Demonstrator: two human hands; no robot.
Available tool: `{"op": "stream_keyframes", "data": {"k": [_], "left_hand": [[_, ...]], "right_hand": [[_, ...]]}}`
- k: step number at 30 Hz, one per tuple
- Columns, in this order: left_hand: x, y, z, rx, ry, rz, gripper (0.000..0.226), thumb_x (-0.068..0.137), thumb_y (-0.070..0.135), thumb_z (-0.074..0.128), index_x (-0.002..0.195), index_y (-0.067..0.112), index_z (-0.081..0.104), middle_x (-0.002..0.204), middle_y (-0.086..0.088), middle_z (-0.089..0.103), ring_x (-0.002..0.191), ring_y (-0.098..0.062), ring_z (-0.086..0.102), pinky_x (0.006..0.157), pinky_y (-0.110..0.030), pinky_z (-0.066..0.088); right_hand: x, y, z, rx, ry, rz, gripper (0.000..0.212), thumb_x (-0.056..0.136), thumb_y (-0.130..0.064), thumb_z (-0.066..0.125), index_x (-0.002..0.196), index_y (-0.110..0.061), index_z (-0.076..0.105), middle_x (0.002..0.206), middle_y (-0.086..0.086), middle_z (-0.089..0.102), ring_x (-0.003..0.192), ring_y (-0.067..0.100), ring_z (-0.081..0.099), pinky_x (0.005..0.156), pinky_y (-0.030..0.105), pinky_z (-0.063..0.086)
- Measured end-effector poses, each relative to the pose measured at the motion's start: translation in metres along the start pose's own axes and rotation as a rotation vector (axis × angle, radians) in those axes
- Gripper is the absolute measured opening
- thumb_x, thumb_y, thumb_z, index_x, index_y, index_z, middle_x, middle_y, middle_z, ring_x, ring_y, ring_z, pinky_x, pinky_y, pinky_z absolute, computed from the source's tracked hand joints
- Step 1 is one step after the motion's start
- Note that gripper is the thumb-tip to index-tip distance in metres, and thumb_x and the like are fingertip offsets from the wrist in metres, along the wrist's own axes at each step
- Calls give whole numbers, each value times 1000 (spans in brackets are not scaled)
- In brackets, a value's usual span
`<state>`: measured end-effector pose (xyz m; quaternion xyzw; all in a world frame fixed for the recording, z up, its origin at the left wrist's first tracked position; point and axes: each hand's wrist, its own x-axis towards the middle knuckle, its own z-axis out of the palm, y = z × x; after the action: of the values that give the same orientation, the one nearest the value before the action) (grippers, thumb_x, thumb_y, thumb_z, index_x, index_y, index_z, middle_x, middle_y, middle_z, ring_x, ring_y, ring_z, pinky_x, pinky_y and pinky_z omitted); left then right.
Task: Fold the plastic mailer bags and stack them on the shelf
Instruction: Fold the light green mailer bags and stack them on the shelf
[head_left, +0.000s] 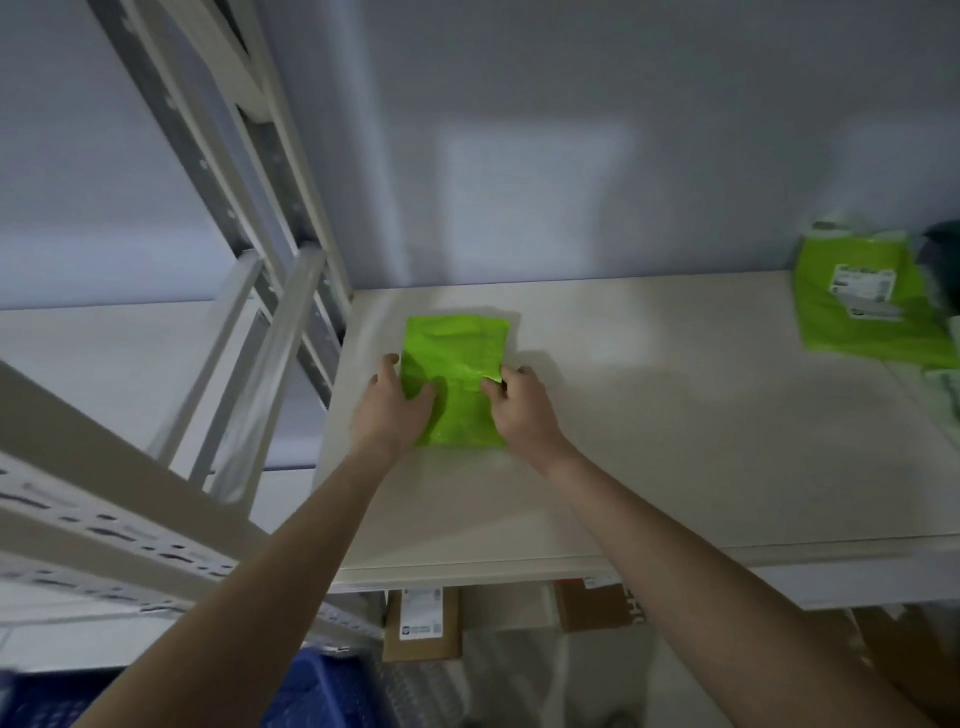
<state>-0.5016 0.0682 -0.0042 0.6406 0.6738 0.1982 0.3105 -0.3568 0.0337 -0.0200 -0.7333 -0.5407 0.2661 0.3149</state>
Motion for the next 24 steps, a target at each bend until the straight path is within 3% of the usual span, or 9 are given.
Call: {"op": "stream_keyframes", "data": {"k": [4, 7, 9, 11, 14, 16, 18, 20, 24], "left_hand": [[-3, -8, 0, 173, 12, 45, 68, 88, 40, 56, 142, 13, 26, 141, -14, 35, 129, -34, 34, 102, -44, 32], [-2, -8, 1, 226, 34, 159, 73, 86, 38, 58, 145, 15, 22, 149, -7, 23, 135, -30, 25, 105, -45, 29], [0, -5, 5, 274, 13, 327, 73, 88, 34, 56, 148, 17, 18, 156, -4, 15, 141, -26, 20, 111, -43, 23], [2, -1, 12, 334, -58, 456, 69, 92, 31, 49, 150, 21, 13, 159, -1, 6, 145, -22, 7, 117, -42, 12], [5, -2, 24, 443, -166, 491, 58, 98, 32, 29, 150, 26, 5, 159, 1, -3, 146, -18, -6, 117, -40, 0], [7, -8, 28, 521, -211, 476, 61, 92, 41, 11, 150, 25, 3, 159, 0, -5, 146, -18, -7, 117, -40, 1], [9, -8, 28, 523, -221, 463, 65, 89, 43, 9, 150, 24, 6, 159, 0, -2, 146, -18, -3, 117, -39, 4], [13, -2, 25, 491, -201, 418, 59, 94, 44, 21, 149, 26, 14, 159, 2, 8, 145, -18, 7, 116, -38, 9], [17, 18, 18, 532, -161, 410, 60, 95, 41, 40, 149, 28, 18, 158, 3, 3, 146, -17, 1, 117, -40, 6]], "right_hand": [[1, 0, 9, -62, -3, -2, 32, 95, -19, 50, 118, 2, 54, 109, 24, 49, 97, 42, 54, 84, 40, 40], [-3, 4, 11, -124, 122, -110, 48, 94, -19, 47, 136, 2, 40, 116, 25, 48, 104, 41, 50, 90, 40, 39], [-7, 7, 12, -262, 177, -258, 52, 90, -27, 38, 133, 1, 47, 119, 24, 53, 104, 40, 53, 87, 42, 46], [-9, 10, 13, -401, 124, -363, 53, 89, -33, 31, 127, -4, 55, 127, 19, 56, 111, 37, 55, 88, 46, 49], [-13, 14, 10, -514, -77, -327, 73, 86, -45, 5, 141, -13, 40, 151, 5, 34, 140, 26, 29, 107, 58, 24], [-13, 19, 10, -536, -128, -309, 78, 83, -50, -4, 148, -18, 26, 157, -2, 19, 145, 21, 16, 111, 58, 12], [-10, 21, 10, -517, -142, -294, 66, 92, -49, 6, 149, -20, 21, 158, -4, 14, 144, 21, 16, 111, 56, 13], [-3, 19, 5, -438, -180, -266, 53, 100, -40, 29, 148, -19, 23, 157, -4, 15, 142, 23, 19, 111, 51, 18], [4, 22, -24, -256, -96, -280, 59, 95, -28, 49, 147, -12, 27, 154, 5, 26, 139, 26, 25, 112, 40, 24]]}}
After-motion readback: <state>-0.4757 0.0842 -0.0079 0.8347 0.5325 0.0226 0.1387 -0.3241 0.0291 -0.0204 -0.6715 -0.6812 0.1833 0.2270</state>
